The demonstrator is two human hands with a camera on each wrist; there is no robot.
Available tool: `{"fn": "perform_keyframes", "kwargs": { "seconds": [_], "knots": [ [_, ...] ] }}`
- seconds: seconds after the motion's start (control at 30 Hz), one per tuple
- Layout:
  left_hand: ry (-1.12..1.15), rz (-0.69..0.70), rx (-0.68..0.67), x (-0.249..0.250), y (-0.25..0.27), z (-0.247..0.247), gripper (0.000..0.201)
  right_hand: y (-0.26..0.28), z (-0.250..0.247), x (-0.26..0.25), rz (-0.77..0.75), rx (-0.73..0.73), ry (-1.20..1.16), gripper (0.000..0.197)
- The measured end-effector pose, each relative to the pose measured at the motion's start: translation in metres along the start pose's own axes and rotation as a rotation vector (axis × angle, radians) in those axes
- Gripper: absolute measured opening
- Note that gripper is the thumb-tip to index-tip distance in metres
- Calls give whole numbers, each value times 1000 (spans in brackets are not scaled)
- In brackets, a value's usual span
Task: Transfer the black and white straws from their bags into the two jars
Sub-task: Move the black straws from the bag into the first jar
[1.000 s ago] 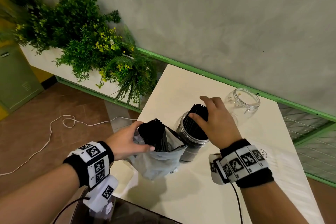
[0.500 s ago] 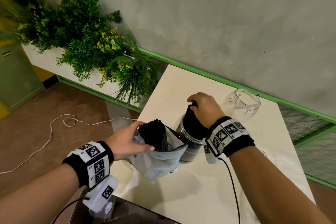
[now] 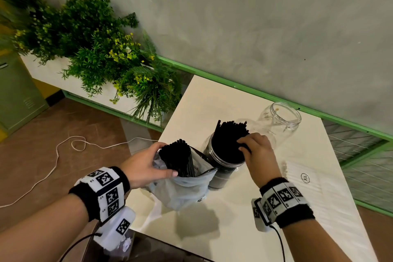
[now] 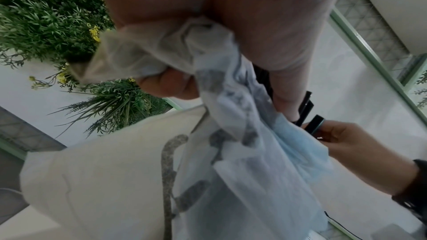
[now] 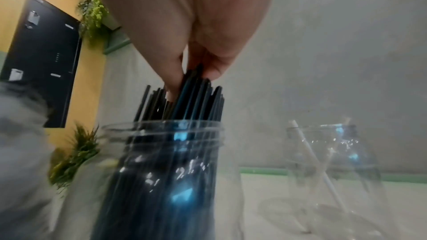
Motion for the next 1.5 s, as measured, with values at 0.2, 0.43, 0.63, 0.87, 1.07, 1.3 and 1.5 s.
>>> {"fn": "perform_keyframes", "kwargs": {
  "seconds": [0.2, 0.43, 0.63, 0.87, 1.07, 1.3, 1.5],
  "knots": [
    [28, -2, 13, -3, -3, 1, 121, -3, -35, -12, -70, 222, -81, 15],
    [13, 12, 6, 1, -5, 0, 120, 22, 4, -20, -83, 15, -105, 35],
    [-3, -3, 7, -3, -7, 0, 120, -12, -17, -13, 60, -160, 82, 56],
    [14, -6, 3, -6, -7, -2, 120, 0, -5, -9, -24, -367, 6, 22],
    [33, -5, 7, -3, -8, -1, 107, -37, -22, -18, 28, -51, -158, 19],
    [39, 4, 6, -3, -10, -2, 118, -22, -12, -21, -34, 12, -4, 31],
    [32, 1, -1, -4, -11, -3, 125, 1, -5, -27, -156, -146, -153, 33]
  ]
}}
Point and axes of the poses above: each hand's wrist, its own y-axis away from the middle knuckle, its own z-axis out of the palm, x = y × z, the point moved 4 cm from there along -y, towards the middle knuckle, and after that the axes turned 4 degrees about y, right-handed, at the moved point
